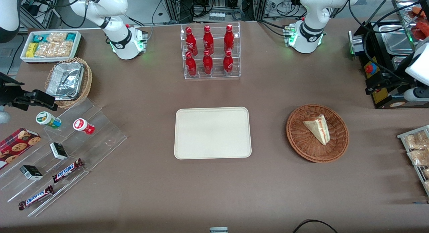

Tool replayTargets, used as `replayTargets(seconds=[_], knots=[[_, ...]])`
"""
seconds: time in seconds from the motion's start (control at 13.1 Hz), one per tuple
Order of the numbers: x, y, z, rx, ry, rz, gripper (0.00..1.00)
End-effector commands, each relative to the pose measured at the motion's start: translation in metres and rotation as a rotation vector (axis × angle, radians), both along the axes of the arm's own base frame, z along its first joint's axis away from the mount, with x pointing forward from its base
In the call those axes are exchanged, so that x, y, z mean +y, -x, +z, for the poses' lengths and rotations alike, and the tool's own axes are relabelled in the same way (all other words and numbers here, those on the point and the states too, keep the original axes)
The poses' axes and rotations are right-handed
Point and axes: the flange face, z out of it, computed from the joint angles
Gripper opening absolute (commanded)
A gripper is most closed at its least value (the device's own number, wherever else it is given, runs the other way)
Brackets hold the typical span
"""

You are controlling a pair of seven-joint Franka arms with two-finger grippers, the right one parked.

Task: Place sandwich from basket to tray
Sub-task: 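Move the left gripper from rest toward the wicker basket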

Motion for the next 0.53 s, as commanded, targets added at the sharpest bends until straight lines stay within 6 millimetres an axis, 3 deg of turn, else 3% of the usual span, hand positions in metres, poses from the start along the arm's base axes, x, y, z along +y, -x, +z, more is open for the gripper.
replayTargets(seconds=[0.0,0.23,0.46], knots=[[0.0,-0.002,0.002,0.015,0.002,0.021,1.0],[0.0,-0.004,-0.012,0.039,0.001,0.025,1.0],[0.001,-0.007,-0.054,0.067,0.002,0.028,1.0]])
